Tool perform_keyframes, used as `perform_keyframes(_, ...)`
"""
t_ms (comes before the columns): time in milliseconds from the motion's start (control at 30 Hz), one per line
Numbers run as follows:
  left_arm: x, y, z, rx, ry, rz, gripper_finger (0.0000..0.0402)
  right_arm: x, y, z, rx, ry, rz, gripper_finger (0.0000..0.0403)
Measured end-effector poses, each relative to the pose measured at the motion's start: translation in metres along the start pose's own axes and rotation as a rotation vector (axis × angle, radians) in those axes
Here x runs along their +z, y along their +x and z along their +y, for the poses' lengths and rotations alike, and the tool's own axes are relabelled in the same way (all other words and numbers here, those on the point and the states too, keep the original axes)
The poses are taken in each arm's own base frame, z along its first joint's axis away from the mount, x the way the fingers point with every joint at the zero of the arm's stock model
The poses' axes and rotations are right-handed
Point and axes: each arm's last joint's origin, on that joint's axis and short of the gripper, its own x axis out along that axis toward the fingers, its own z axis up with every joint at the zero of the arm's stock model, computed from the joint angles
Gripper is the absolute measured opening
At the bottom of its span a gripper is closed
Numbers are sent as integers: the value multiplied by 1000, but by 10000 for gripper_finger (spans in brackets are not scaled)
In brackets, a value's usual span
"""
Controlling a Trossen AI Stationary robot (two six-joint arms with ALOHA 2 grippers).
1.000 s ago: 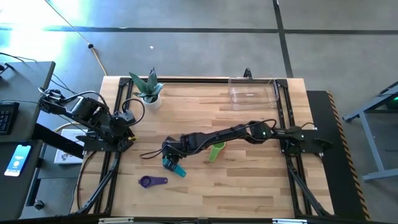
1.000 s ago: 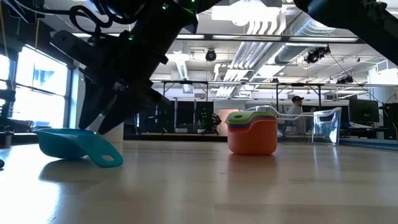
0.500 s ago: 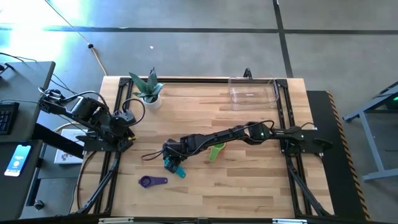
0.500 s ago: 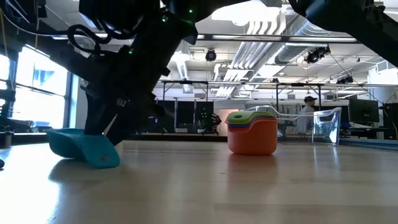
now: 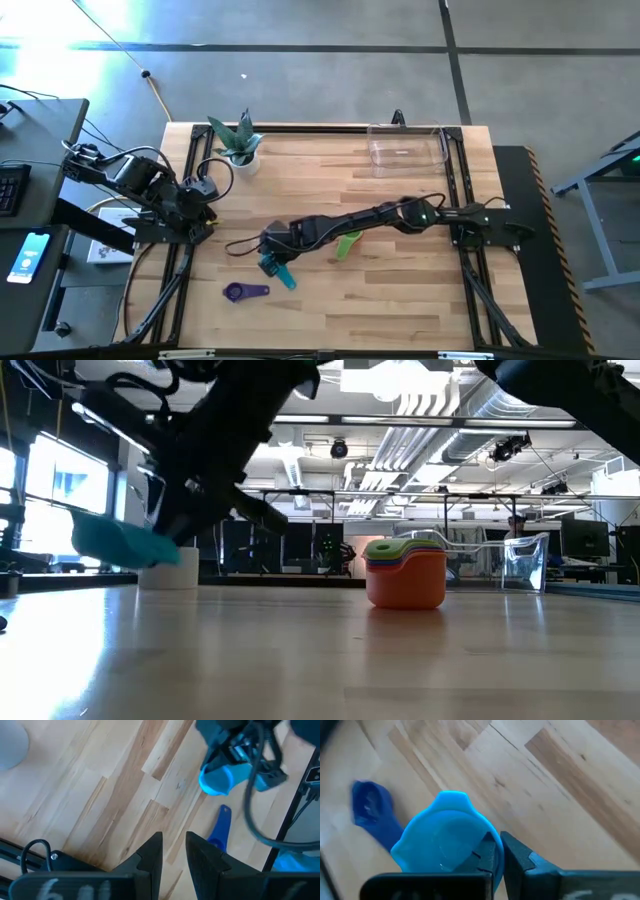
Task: Nest measuring cups in basket
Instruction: Stack the light blue measuring cup on top of the green measuring cup
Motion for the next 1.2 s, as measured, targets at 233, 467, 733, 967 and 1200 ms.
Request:
perform_keyframes(233,-1,2,0,8,74,3,74,-6,-24,10,-32,127,-38,4)
perform_keyframes(467,-4,12,2,36,135,29,74,-6,-62,21,-59,216,-149,2)
perform_keyframes(733,-4,14,2,39,190,27,74,-14,-110,15,-231,338,-234,1)
perform_keyframes(967,-3,14,3,55,214,13,74,-21,-152,-1,-414,384,-258,1)
perform_keyframes(1200,-3,14,3,54,223,13,74,-25,-196,-12,-516,378,-320,0)
